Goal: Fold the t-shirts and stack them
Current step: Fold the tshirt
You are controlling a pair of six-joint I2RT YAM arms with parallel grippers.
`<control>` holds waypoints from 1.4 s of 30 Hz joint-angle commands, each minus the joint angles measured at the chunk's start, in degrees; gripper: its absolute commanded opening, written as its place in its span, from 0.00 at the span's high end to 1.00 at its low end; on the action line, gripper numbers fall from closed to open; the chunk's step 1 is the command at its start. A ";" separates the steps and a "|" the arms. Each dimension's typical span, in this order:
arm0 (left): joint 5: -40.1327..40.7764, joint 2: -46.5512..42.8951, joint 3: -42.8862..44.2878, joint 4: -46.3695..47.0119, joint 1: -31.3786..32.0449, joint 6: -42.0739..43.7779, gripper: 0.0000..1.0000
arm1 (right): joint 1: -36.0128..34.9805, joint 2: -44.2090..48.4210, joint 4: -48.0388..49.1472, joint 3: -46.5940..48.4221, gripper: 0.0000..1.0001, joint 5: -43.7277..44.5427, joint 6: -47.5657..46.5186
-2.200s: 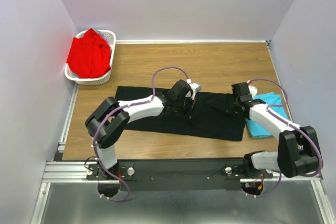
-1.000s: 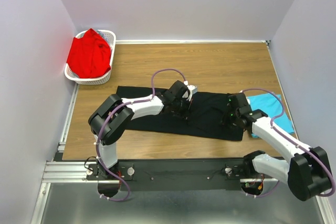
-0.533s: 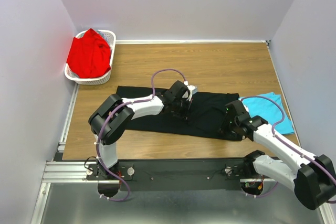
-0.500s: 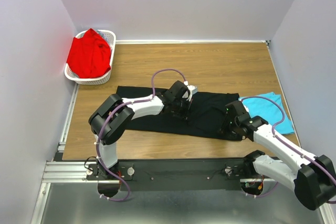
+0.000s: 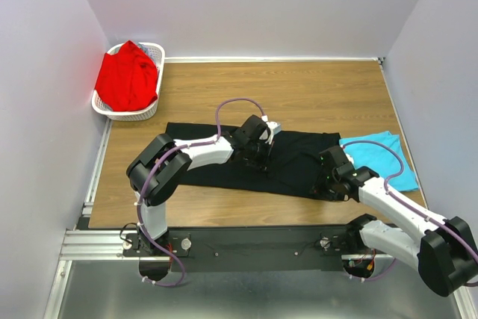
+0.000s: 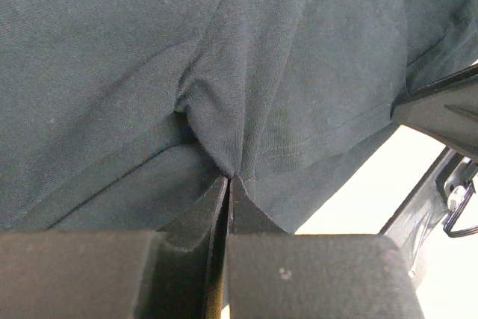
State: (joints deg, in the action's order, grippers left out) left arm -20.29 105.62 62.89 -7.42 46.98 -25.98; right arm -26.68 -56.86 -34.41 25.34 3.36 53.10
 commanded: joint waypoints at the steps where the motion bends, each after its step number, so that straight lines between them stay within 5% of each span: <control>1: -1.50 0.72 0.48 0.48 -0.05 0.23 0.92 | -0.48 -0.36 1.45 0.32 0.67 1.48 1.30; 10: -1.33 0.46 0.56 0.22 -0.13 0.40 0.92 | -0.39 0.34 1.10 2.52 0.99 0.17 0.25; 42: -0.18 -1.38 0.74 -1.90 -0.05 0.66 0.92 | -1.01 8.43 -15.15 16.32 1.00 -3.00 -2.83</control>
State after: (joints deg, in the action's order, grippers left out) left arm -20.27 105.60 62.98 -8.05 46.98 -25.93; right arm -27.31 -49.65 -46.81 39.62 1.54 50.94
